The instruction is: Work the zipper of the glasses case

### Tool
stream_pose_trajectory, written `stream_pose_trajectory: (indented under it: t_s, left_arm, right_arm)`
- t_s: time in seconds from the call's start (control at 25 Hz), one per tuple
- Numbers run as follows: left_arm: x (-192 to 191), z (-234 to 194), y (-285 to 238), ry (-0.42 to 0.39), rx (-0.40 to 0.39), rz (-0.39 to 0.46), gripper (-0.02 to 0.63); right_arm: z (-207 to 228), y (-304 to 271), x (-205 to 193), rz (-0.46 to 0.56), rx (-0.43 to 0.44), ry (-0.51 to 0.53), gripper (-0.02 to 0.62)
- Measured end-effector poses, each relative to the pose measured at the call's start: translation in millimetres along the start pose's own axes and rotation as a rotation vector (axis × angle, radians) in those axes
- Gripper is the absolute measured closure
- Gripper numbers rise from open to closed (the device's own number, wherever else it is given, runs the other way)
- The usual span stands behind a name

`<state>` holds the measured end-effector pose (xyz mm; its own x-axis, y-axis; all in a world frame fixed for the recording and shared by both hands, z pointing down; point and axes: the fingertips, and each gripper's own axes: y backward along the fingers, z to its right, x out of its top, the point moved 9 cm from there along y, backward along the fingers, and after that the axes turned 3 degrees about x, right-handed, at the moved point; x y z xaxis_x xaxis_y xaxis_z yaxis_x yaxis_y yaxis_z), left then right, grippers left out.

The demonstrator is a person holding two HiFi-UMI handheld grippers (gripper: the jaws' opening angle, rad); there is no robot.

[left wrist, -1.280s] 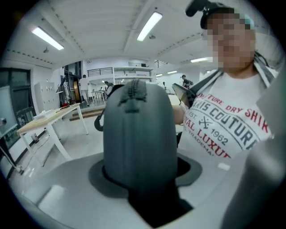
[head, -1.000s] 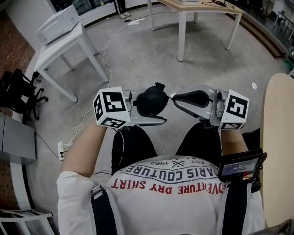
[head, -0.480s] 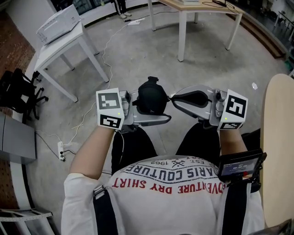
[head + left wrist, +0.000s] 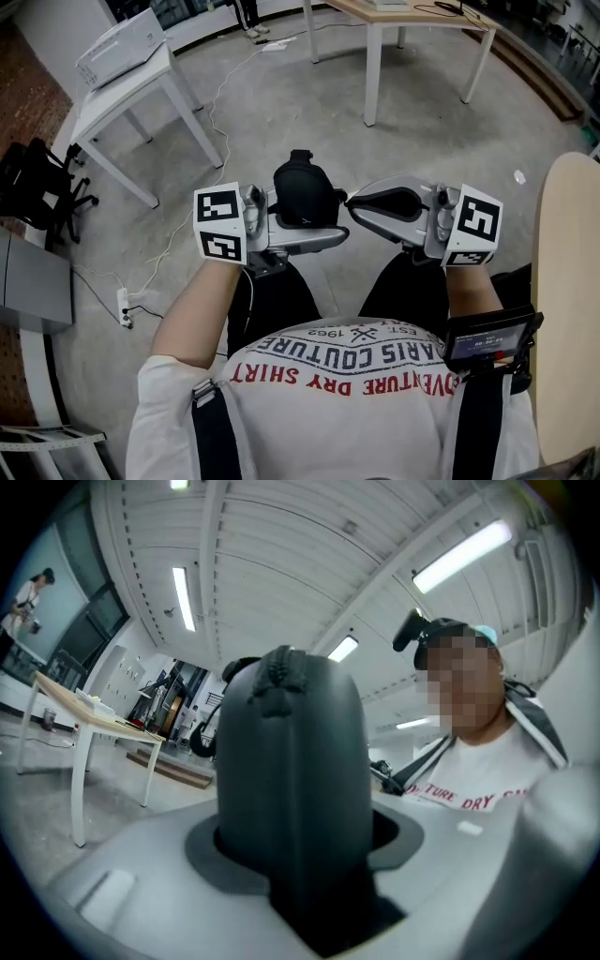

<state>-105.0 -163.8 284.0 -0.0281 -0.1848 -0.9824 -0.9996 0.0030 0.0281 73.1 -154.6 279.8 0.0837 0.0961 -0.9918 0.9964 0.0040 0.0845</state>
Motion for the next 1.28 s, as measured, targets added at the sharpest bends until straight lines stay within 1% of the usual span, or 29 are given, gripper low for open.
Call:
stream_pose_trajectory:
  t_s: [0.08,0.24,0.44,0.56,0.68,0.88,1.0,1.16,1.28]
  left_arm:
    - [3.3,-1.6,2.8,0.015,0.001,0.036,0.36]
    - [4.4,-1.8,1.7,0.028,0.01,0.071,0.36]
    - [13.3,-3.7,6.1,0.09,0.036,0.204,0.36]
    - [16.0,-4.2,7.7,0.113,0.059,0.258,0.36]
    - [18.8,-3.0,10.4,0.117,0.079,0.293,0.36]
    - [19.5,-3.5,11.7,0.131,0.102,0.328,0.36]
    - [22.8,-5.6,15.9,0.151,0.108,0.375,0.36]
    - [24.2,-8.3,17.7,0.168,0.117,0.41,0.36]
    - [25.0,-11.0,21.4,0.189,0.128,0.463,0.36]
  right_arm:
    - [0.5,-2.0,-1.6,-0.006,0.001,-0.006,0.575]
    - [0.8,-0.7,-2.5,0.001,0.0,-0.013,0.575]
    - [0.4,-0.8,-7.1,-0.002,0.005,-0.021,0.575]
    - [0.0,0.2,-10.0,-0.001,0.008,-0.023,0.575]
    - [-1.0,-0.6,-11.5,-0.003,0.012,-0.025,0.575]
    - [-0.1,-0.2,-13.1,0.001,0.009,-0.032,0.575]
    - [-0.2,-1.7,-14.3,-0.003,0.011,-0.034,0.575]
    - [1.0,-2.0,-16.2,0.002,0.01,-0.049,0.574]
    - [1.3,-2.9,-19.0,-0.001,0.01,-0.057,0.575]
